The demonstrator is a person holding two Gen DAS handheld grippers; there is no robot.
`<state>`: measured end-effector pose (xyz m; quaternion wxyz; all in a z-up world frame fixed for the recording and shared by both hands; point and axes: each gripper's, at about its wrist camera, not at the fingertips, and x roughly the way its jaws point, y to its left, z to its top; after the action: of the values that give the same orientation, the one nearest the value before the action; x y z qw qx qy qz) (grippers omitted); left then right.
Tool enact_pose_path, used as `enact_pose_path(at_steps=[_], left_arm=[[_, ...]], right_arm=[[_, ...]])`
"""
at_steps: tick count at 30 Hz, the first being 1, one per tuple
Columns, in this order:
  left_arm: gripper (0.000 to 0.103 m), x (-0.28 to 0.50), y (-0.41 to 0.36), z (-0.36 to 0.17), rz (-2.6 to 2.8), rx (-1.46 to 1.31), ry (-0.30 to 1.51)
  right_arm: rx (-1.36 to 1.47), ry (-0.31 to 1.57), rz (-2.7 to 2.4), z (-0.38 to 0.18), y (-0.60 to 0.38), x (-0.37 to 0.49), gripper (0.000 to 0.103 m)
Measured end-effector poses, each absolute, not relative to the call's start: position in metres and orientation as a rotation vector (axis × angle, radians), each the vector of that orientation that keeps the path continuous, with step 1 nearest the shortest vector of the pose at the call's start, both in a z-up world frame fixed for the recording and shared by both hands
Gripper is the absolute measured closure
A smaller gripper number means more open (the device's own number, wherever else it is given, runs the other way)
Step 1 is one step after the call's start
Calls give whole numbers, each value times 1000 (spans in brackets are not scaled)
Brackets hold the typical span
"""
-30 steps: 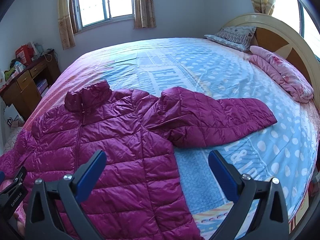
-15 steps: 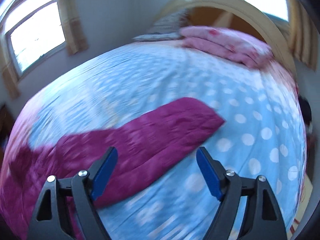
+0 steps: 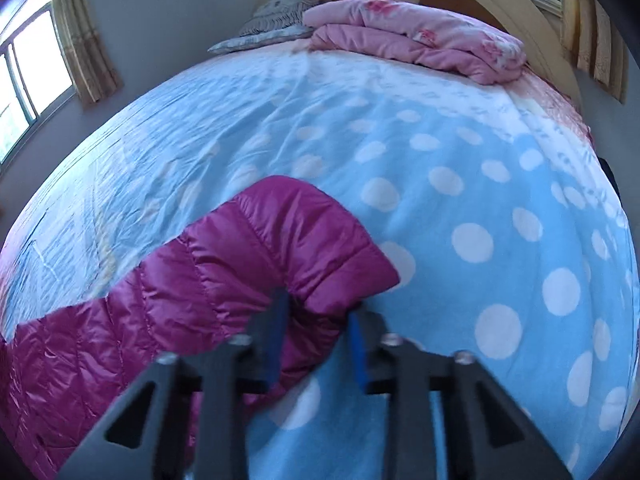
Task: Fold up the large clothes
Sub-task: 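Grasp the jacket sleeve cuff with the right gripper and lift it, then carry the sleeve across the jacket body with the right gripper and release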
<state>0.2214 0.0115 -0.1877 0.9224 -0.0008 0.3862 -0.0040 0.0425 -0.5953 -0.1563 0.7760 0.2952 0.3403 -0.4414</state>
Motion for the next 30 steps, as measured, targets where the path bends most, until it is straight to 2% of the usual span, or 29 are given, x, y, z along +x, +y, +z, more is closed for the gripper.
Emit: enact_pose_path(at_steps=[3, 6, 12, 17, 22, 30], left_arm=[[1, 222, 13, -188, -12, -6, 790], [1, 221, 15, -187, -15, -9, 788], [1, 220, 15, -187, -16, -10, 788], [1, 217, 20, -185, -43, -40, 773], [1, 216, 21, -184, -55, -59, 762], [1, 208, 36, -183, -96, -154, 721]], right_arm=[[664, 706, -906, -147, -595, 36, 93], [601, 612, -898, -119, -576, 25, 93], [417, 426, -703, -17, -490, 35, 93], [308, 409, -396, 31, -384, 80, 93], [269, 481, -117, 20, -278, 137, 93], [315, 667, 208, -72, -194, 218, 93]])
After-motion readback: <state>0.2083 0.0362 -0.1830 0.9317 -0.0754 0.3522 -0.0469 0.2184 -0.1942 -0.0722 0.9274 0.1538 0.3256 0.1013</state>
